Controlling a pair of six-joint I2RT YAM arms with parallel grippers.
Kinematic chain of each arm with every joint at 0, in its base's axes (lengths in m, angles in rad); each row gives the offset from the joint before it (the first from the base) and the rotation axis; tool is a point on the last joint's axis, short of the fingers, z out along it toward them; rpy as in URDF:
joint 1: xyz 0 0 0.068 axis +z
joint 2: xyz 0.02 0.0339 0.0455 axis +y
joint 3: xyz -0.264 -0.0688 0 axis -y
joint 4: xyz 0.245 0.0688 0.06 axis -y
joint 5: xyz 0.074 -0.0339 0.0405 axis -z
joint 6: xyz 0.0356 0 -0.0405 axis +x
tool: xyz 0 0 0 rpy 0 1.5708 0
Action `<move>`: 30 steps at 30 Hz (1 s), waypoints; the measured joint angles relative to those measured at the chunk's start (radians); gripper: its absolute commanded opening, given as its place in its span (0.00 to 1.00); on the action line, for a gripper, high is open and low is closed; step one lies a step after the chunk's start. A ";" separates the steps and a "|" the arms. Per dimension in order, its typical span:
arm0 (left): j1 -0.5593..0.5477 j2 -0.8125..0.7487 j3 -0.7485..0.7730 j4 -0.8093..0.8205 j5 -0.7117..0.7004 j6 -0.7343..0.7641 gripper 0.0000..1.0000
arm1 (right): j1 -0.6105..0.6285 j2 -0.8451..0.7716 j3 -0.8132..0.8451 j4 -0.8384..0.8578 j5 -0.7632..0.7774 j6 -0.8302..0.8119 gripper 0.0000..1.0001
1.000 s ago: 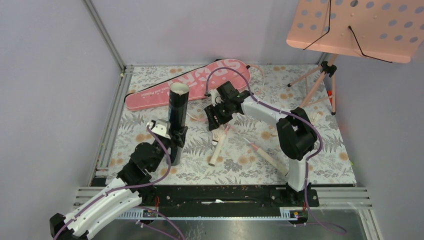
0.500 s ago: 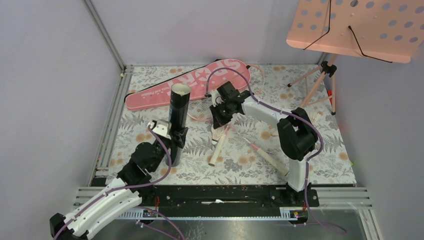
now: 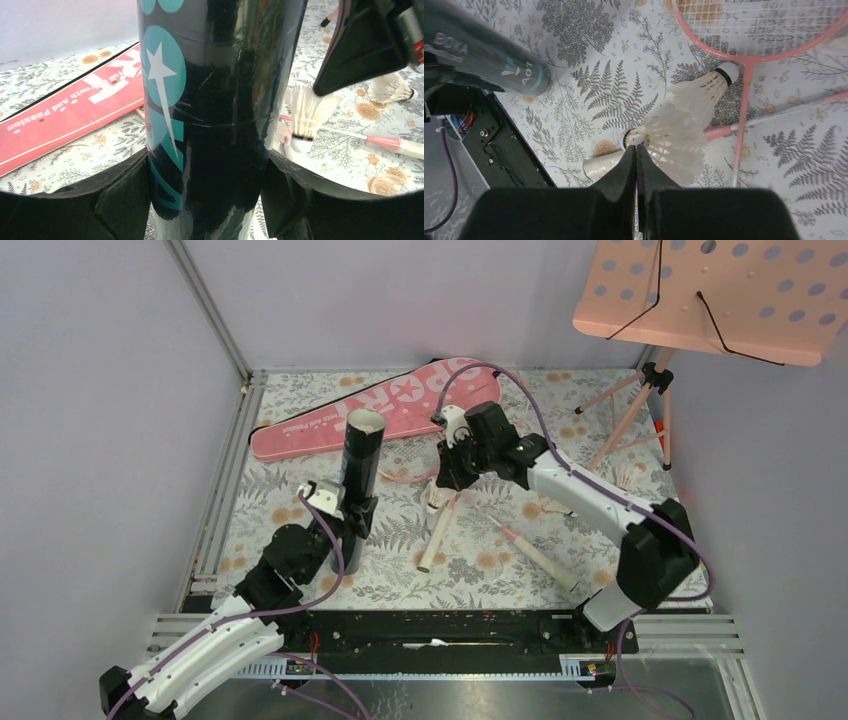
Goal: Pack up the badminton gear
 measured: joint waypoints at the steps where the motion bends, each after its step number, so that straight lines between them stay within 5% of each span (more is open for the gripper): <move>1: 0.000 0.002 0.000 0.000 0.009 0.000 0.33 | 0.000 -0.028 -0.016 0.010 0.017 0.000 0.00; 15: 0.000 0.139 0.061 -0.030 0.296 0.048 0.32 | -0.001 -0.529 -0.044 0.127 0.237 -0.063 0.00; 30: 0.000 0.190 0.072 -0.060 0.477 0.076 0.31 | -0.001 -0.501 0.167 0.111 0.121 -0.060 0.00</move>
